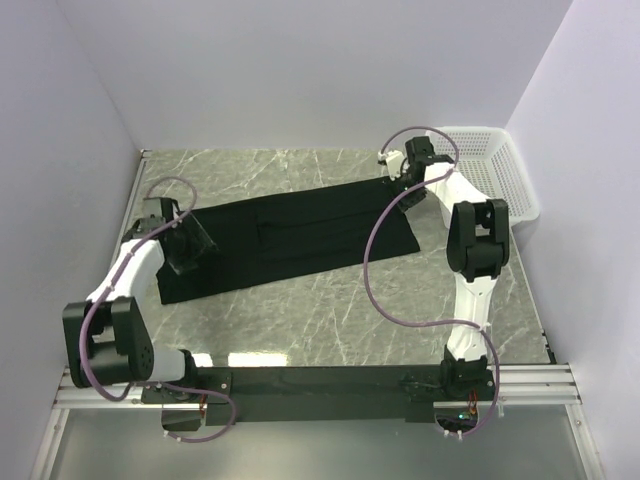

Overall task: Fold and stack the t-shirts
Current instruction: Fold the tshirt

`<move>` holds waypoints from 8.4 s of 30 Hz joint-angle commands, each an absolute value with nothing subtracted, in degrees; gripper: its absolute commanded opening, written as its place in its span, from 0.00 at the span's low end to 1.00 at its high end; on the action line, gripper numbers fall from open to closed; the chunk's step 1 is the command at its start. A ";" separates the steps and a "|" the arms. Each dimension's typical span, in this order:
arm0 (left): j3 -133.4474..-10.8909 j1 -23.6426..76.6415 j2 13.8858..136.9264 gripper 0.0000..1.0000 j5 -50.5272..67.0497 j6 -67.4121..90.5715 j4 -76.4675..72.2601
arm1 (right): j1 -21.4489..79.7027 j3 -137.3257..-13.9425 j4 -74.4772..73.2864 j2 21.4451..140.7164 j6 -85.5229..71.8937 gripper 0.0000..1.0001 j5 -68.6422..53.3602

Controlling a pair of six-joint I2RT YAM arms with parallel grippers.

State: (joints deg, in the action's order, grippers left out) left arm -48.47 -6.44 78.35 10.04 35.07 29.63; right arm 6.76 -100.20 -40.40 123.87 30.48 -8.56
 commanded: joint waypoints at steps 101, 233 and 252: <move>-58.54 -28.21 59.33 0.93 9.75 33.31 31.46 | 37.26 -72.42 -28.65 109.60 57.66 0.51 -14.51; -50.60 -15.84 86.82 0.79 16.55 49.38 15.73 | 14.42 -120.24 -35.33 132.20 -0.53 0.58 -27.51; -69.69 -10.46 113.73 0.42 5.45 58.98 13.71 | 11.34 -107.67 -34.10 115.23 6.42 0.60 -34.10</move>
